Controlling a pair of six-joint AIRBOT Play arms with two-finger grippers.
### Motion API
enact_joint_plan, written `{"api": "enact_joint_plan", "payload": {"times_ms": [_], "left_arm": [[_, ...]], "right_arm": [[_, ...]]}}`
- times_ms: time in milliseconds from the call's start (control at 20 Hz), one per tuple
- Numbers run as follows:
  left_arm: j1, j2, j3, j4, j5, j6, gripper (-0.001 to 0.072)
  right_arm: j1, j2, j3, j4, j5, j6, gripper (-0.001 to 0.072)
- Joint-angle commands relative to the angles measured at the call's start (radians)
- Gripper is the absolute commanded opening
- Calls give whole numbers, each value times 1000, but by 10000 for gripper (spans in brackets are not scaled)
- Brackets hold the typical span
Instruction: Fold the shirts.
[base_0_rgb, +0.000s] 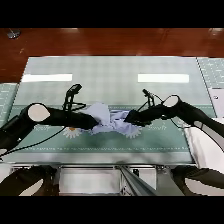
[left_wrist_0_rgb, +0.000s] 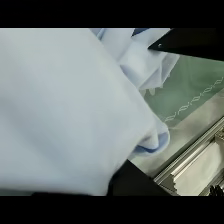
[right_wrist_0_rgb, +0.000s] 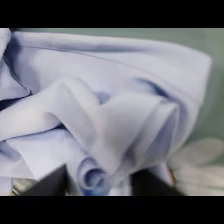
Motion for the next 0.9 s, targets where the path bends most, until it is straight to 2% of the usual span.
{"api": "enact_joint_plan", "payload": {"times_ms": [0,50,200,350,550,700,850], "left_arm": [[47,0,21,0,2,7,28],[72,2,34,0,-2,7,28],[181,31,151,0,-12,6,28],[281,81,357,-1,8,6,28],[402,168,667,0,24,3,28],[489,276,810,0,24,3,28],[555,406,833,16,6,3,28]], "right_arm": [[50,-91,91,7,27,-12,166],[41,-87,122,-5,47,-35,36],[-21,-41,322,-105,188,-37,37],[-80,49,645,-269,274,30,37],[-108,187,1054,-461,399,41,37],[-108,362,1144,-575,486,47,37],[-108,517,1144,-626,618,76,37]]}}
